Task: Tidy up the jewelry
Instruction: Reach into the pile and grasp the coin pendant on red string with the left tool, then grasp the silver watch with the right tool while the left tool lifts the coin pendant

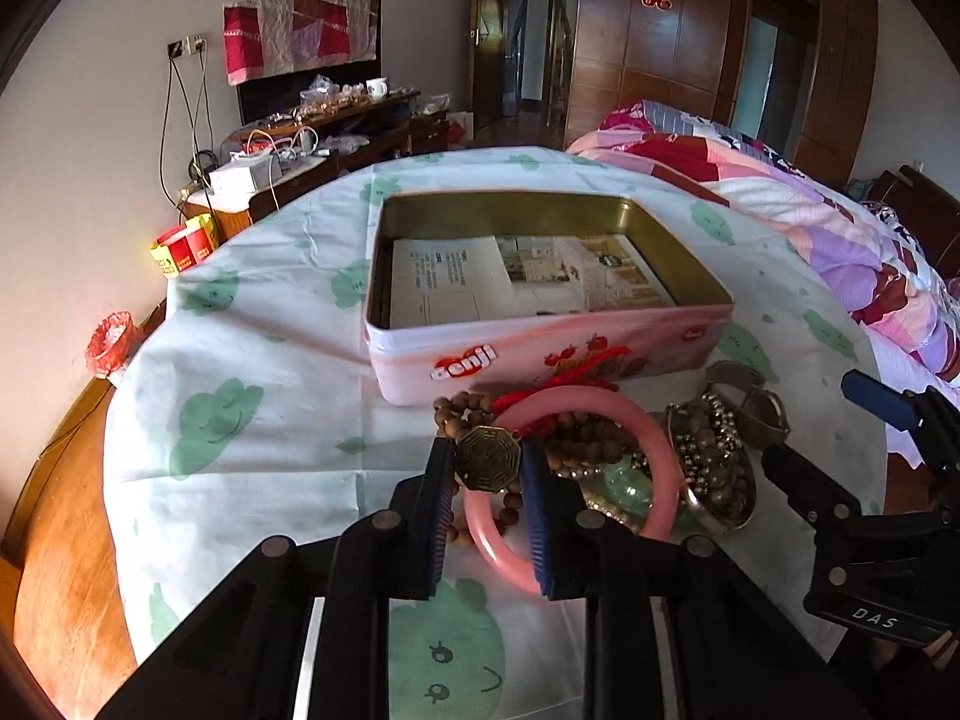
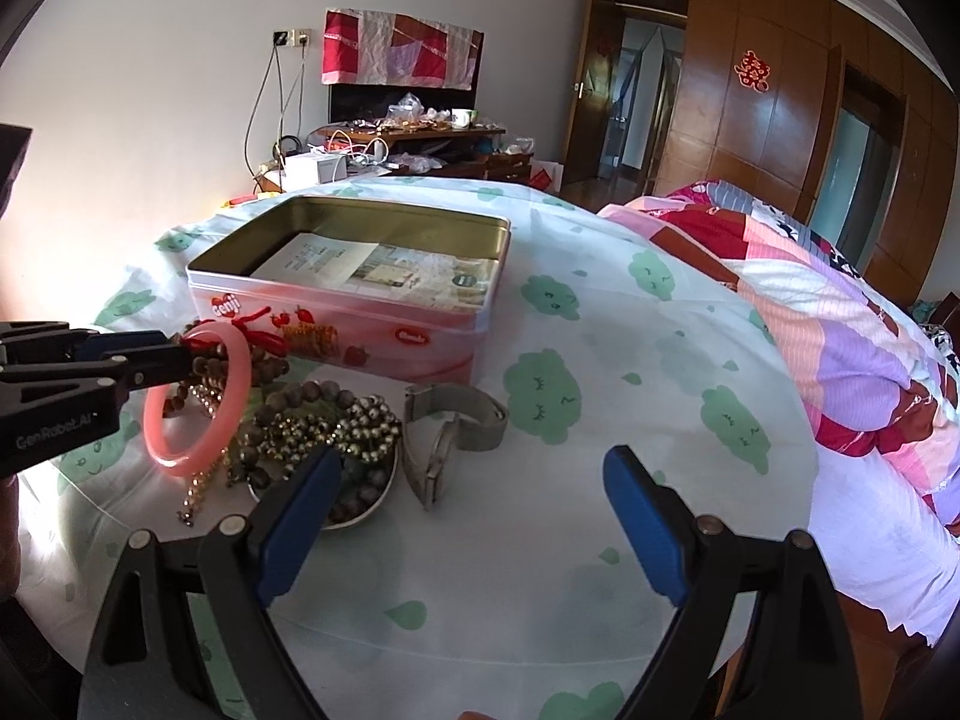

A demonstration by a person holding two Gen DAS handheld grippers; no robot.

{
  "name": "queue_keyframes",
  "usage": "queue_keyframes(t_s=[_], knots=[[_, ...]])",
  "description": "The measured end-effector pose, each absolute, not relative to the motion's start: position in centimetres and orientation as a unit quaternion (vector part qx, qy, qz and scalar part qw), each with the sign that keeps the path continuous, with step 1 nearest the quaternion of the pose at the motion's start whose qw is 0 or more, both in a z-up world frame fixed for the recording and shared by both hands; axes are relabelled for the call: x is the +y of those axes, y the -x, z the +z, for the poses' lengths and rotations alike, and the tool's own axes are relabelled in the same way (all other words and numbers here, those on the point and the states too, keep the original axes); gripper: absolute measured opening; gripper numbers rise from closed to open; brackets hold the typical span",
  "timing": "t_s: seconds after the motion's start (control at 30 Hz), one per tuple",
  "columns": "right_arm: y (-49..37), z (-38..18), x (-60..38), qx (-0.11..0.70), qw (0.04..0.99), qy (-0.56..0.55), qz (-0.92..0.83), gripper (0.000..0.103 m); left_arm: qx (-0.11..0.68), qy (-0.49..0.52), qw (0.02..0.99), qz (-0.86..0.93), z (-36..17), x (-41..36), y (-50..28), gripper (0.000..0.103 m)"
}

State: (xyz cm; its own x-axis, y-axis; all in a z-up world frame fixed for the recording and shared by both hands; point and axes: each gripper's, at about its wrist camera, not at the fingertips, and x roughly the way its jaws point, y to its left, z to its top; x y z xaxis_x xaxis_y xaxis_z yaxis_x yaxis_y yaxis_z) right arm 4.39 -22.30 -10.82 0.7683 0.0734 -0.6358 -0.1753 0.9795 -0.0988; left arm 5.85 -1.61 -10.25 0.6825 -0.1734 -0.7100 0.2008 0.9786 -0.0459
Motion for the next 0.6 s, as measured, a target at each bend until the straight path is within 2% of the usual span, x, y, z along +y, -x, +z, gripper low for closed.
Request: queue_keyframes(t_s=[0.53, 0.6], knots=[[-4.9, -10.9, -23.1, 0.336, 0.937, 0.071, 0.058, 0.091, 0.316, -0.008, 0.939, -0.136, -4.0, -1.4, -3.1, 0.022], [-5.1, -10.9, -23.5, 0.336, 0.938, 0.066, 0.059, 0.087, 0.309, -0.011, 0.942, -0.13, -3.5, -1.3, -3.0, 0.022]])
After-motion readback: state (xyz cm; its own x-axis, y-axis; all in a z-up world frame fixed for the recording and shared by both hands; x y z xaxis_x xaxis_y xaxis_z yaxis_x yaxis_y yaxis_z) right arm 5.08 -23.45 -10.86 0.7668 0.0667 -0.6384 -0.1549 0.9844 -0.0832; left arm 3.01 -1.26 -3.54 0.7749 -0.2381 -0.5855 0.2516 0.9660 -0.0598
